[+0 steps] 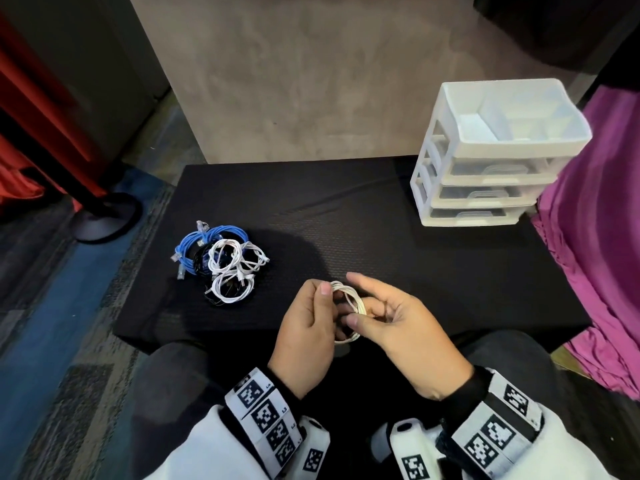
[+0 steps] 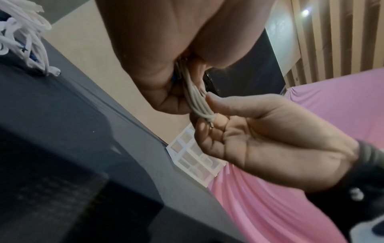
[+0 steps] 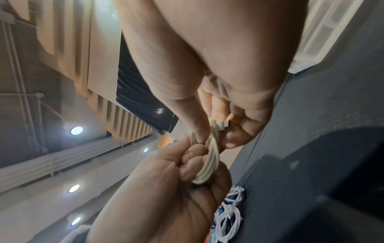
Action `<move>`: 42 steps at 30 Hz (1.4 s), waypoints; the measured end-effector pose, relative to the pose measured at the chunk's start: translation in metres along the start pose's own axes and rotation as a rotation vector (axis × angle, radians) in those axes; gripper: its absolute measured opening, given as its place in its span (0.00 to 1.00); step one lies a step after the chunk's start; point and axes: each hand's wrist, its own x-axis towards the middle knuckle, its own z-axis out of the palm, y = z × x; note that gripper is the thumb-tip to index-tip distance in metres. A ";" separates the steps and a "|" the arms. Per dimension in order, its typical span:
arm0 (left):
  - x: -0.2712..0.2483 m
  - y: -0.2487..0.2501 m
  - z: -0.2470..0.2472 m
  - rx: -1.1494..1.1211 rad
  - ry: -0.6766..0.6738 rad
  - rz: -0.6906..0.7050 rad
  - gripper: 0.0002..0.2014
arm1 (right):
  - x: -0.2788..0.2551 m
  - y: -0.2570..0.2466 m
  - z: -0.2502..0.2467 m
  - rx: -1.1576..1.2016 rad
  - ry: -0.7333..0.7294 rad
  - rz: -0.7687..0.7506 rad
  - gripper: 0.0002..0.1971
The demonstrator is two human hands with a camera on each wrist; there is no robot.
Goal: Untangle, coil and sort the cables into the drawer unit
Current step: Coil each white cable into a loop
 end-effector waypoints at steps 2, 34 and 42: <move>-0.001 0.000 -0.001 0.057 0.008 0.052 0.13 | -0.001 -0.001 0.001 0.018 -0.004 0.030 0.31; 0.009 -0.001 -0.022 0.477 0.063 0.257 0.13 | 0.011 -0.002 0.005 -0.106 0.103 -0.032 0.05; 0.010 0.019 -0.024 -0.461 -0.069 -0.239 0.17 | 0.011 -0.006 0.004 0.304 0.026 0.104 0.06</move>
